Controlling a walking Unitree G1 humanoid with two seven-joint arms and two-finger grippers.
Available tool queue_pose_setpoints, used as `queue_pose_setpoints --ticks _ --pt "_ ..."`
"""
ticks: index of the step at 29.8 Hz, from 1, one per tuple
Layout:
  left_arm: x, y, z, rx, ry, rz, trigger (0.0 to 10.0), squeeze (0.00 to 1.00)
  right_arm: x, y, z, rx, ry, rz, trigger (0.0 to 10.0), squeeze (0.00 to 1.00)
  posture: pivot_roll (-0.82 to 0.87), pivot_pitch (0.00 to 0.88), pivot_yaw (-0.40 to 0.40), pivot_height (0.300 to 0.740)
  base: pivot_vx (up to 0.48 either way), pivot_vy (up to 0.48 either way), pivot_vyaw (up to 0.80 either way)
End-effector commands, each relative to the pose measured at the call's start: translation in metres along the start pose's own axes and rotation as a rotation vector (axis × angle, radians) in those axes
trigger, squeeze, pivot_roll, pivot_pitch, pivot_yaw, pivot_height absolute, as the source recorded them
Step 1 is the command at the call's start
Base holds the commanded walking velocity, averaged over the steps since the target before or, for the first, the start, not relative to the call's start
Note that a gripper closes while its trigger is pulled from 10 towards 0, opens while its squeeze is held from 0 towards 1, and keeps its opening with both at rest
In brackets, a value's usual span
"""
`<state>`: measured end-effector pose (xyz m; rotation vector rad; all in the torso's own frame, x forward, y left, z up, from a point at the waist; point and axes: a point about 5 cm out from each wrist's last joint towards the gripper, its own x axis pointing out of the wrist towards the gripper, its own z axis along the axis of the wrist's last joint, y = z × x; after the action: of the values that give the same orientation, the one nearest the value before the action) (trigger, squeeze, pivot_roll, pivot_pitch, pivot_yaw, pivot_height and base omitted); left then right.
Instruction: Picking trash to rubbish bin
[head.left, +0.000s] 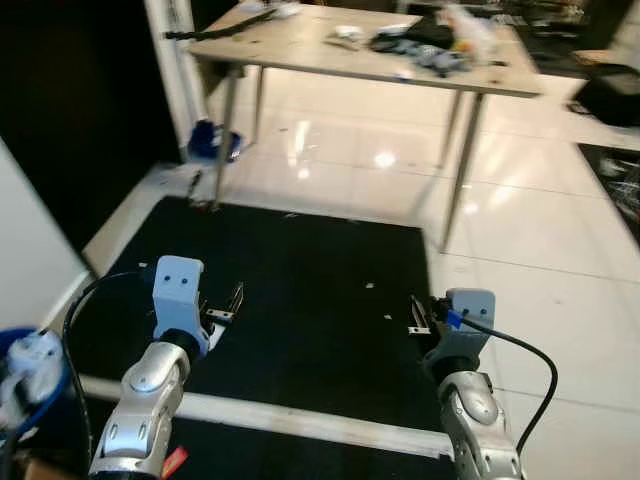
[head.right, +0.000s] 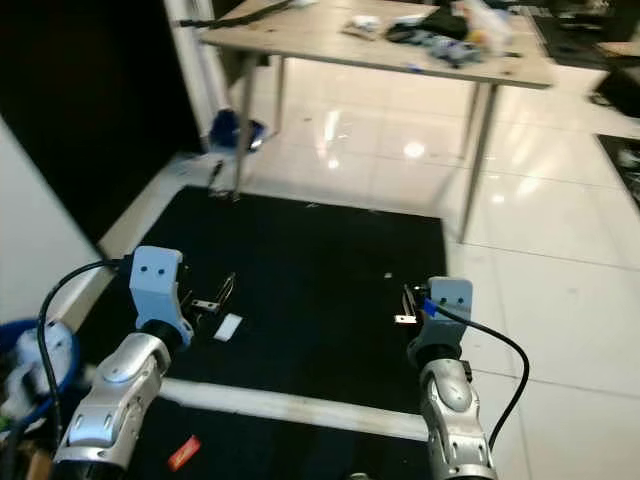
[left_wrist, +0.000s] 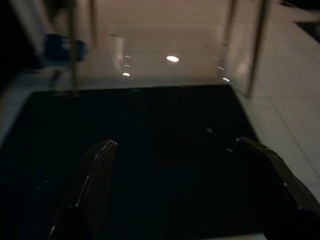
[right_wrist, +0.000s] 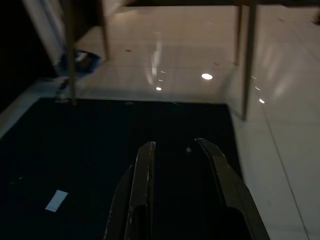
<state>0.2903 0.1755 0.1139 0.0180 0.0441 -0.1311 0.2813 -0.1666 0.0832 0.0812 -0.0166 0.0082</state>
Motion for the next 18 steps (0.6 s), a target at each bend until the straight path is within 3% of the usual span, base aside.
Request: queue_pose_setpoints --ticks 1,4,12,18 --pt "-0.0029 0.0023 -0.0072 0.005 0.036 0.014 10.0 0.00 -0.0012 0.0012 -0.0058 0.001 0.030 0.006 10.0 0.00 0.04 0.137 0.017 0.740 0.000 0.000 -0.80" --pt "-0.0031 0.0007 -0.0060 0.035 0.029 -0.005 10.0 0.00 0.0007 0.0006 -0.0051 0.018 0.032 -0.002 10.0 0.00 0.03 0.150 0.008 0.740 0.000 0.000 -0.80" --pt "-0.0021 0.0007 0.0013 0.003 -0.013 0.007 10.0 0.00 0.0032 0.0063 -0.0032 0.010 0.033 0.047 10.0 0.00 0.02 0.149 -0.001 0.740 0.000 0.000 0.00" --pt "-0.0019 -0.0043 0.0011 0.000 -0.015 -0.008 10.0 0.00 0.0020 0.0022 -0.0060 -0.004 0.058 0.037 10.0 0.00 0.01 0.160 -0.002 0.740 0.000 0.000 0.00"
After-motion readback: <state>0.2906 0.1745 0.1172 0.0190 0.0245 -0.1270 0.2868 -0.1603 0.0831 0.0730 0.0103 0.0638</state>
